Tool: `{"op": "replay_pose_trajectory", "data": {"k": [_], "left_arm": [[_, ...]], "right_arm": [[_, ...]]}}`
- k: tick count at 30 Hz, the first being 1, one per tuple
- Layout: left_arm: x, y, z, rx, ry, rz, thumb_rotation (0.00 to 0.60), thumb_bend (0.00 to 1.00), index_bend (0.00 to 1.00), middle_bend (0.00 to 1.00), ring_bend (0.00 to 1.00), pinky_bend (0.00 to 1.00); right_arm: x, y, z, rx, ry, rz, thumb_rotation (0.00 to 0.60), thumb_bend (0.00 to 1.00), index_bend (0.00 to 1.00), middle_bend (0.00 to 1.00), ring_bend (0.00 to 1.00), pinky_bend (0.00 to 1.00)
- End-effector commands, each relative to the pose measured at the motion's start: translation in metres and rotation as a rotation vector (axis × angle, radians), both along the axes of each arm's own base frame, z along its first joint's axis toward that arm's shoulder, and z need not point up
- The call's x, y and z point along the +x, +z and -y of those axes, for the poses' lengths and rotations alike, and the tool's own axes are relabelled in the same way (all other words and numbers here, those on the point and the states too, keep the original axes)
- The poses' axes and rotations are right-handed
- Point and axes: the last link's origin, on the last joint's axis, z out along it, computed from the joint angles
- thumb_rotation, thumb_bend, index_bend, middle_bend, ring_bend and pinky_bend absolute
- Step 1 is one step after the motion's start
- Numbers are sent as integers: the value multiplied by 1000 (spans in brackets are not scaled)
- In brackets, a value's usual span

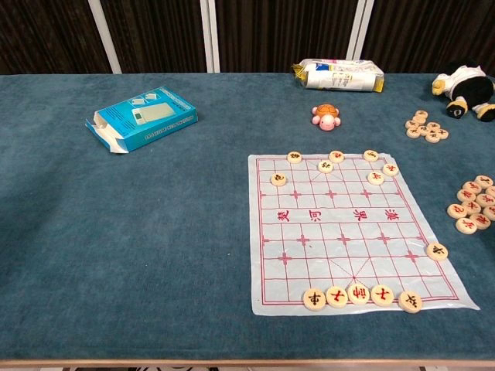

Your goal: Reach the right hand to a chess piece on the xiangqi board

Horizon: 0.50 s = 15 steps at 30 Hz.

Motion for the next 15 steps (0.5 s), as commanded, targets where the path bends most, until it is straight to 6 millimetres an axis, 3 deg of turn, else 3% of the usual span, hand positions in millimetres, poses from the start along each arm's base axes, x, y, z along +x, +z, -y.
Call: {"op": "replay_pose_trajectory", "data": {"k": [1, 15], "left_arm": [[0, 0, 0, 3, 0, 0, 600, 9, 0, 0, 0, 46], [0, 4, 2, 8, -5, 11, 600, 9, 0, 0, 0, 46]], "right_arm": [[0, -1, 0, 3, -2, -3, 600, 345, 36, 0, 0, 0], [2, -2, -1, 15, 8, 11, 600, 345, 36, 0, 0, 0]]}}
